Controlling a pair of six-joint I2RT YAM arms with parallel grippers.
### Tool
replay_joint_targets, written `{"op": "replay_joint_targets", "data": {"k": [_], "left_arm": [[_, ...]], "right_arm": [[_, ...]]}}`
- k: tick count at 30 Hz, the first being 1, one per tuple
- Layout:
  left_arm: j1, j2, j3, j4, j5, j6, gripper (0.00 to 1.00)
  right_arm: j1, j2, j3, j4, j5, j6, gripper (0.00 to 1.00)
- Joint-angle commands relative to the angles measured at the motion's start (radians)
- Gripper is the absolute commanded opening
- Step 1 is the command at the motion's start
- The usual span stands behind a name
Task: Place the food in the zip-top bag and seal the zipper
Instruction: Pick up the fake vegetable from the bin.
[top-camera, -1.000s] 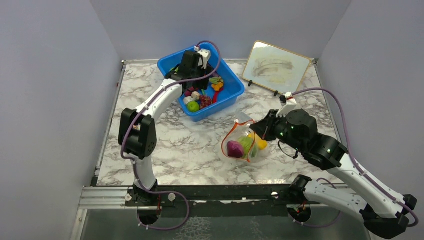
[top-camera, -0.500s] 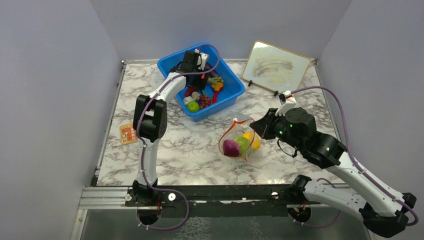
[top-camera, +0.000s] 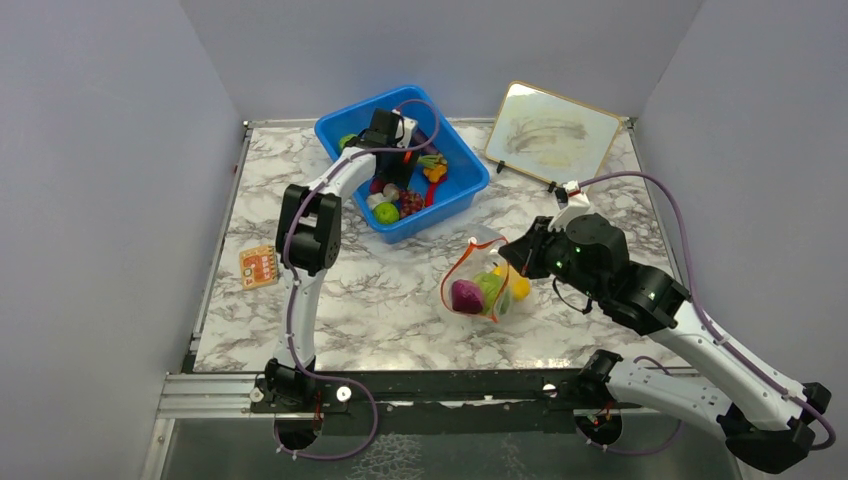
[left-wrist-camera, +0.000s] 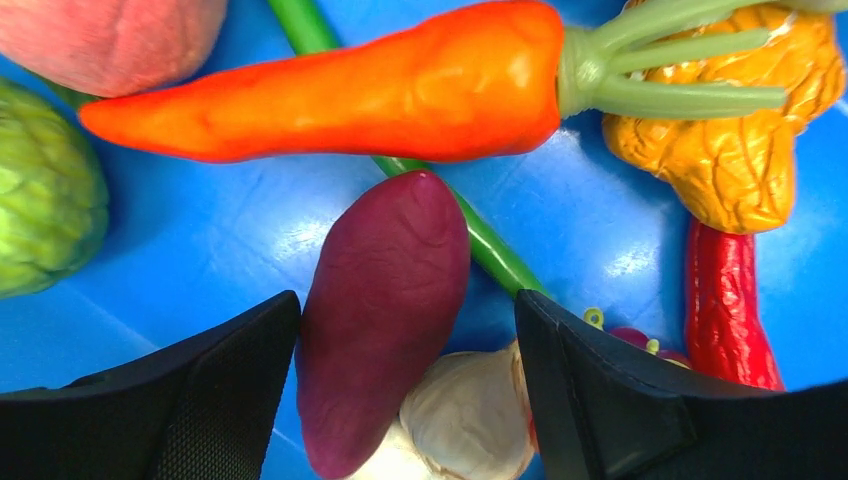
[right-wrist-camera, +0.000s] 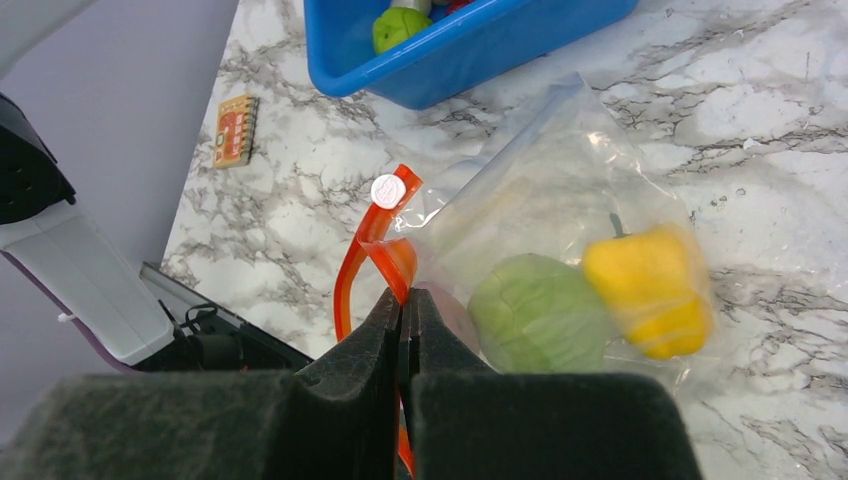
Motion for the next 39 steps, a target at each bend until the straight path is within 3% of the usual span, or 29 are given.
{"op": "replay_joint_targets", "data": {"k": [1, 13, 28, 39], "left_arm": [[0.006, 0.034, 0.037, -0.015, 0.028, 0.009, 0.78], [0.007, -0.023, 0.030, -0.020, 0.027, -0.008, 0.45], [0.007, -0.243, -0.110, -0.012, 0.105, -0.108, 0.38], [0.006, -0.511, -0.388, 0.104, 0.312, -0.228, 0.38]], "right_arm": [[0.000, -0.006, 0.033, 0.020, 0.028, -0.011, 0.01], [0.000, -0.015, 0.024, 0.023, 0.023, -0.003, 0.01], [0.000, -0.028, -0.011, 0.067, -0.005, 0.029, 0.01], [0.000, -0.025, -0.035, 0.102, -0.045, 0.059, 0.01]]}}
